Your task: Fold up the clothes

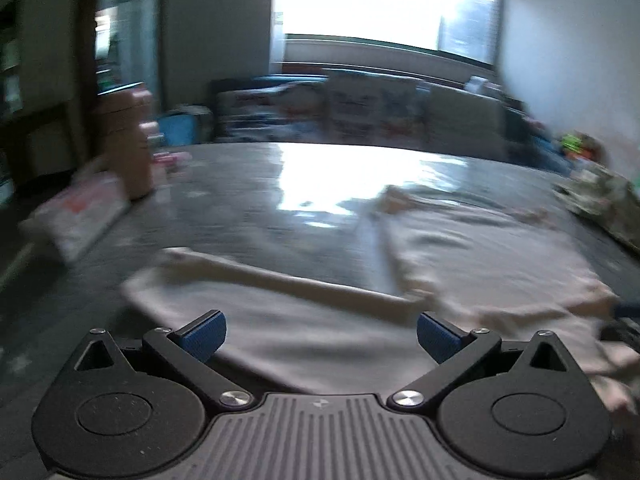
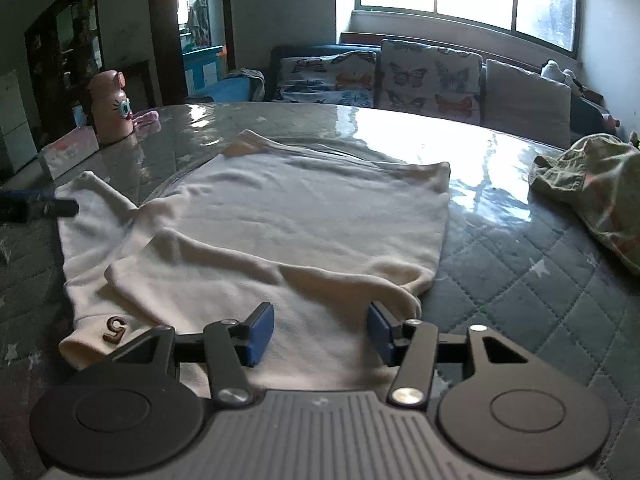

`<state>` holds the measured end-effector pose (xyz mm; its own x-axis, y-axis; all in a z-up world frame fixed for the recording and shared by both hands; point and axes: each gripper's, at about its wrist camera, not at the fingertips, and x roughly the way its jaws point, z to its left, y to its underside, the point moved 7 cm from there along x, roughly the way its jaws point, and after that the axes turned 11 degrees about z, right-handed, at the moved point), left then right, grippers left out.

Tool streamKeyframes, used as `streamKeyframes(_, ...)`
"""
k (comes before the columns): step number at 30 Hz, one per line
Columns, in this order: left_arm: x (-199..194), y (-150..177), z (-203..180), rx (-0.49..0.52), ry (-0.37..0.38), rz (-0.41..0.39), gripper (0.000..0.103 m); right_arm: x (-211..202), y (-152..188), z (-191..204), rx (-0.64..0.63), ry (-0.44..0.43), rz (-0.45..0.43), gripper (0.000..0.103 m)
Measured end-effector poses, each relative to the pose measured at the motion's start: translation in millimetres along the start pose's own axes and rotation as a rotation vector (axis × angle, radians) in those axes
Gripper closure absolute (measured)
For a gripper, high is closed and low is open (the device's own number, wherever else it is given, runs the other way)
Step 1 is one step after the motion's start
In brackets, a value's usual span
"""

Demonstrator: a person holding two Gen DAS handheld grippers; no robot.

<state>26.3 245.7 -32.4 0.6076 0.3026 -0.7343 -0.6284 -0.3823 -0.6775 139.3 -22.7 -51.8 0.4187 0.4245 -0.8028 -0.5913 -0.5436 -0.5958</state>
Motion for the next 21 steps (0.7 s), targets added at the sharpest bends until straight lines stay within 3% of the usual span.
streamKeyframes(5, 13, -8, 49, -0.109, -0.129, -0.002, 0.011, 1, 1, 2, -0.002, -0.003, 0.007, 0.050)
streamKeyframes(13, 32, -12, 98, -0.237, -0.189, 0.030, 0.033, 3, 0, 7, -0.009, -0.007, 0.013, 0.050)
streamKeyframes(15, 37, -9, 105, -0.268, -0.184, 0.050, 0.048, 4, 0, 8, -0.013, -0.008, 0.015, 0.050)
streamKeyframes(19, 39, -10, 112, -0.295, -0.202, 0.035, 0.061, 4, 0, 8, -0.010, -0.010, 0.014, 0.050)
streamKeyframes(21, 40, -10, 114, -0.298, -0.211, 0.027, 0.074, 3, 0, 9, -0.009, -0.009, 0.013, 0.050)
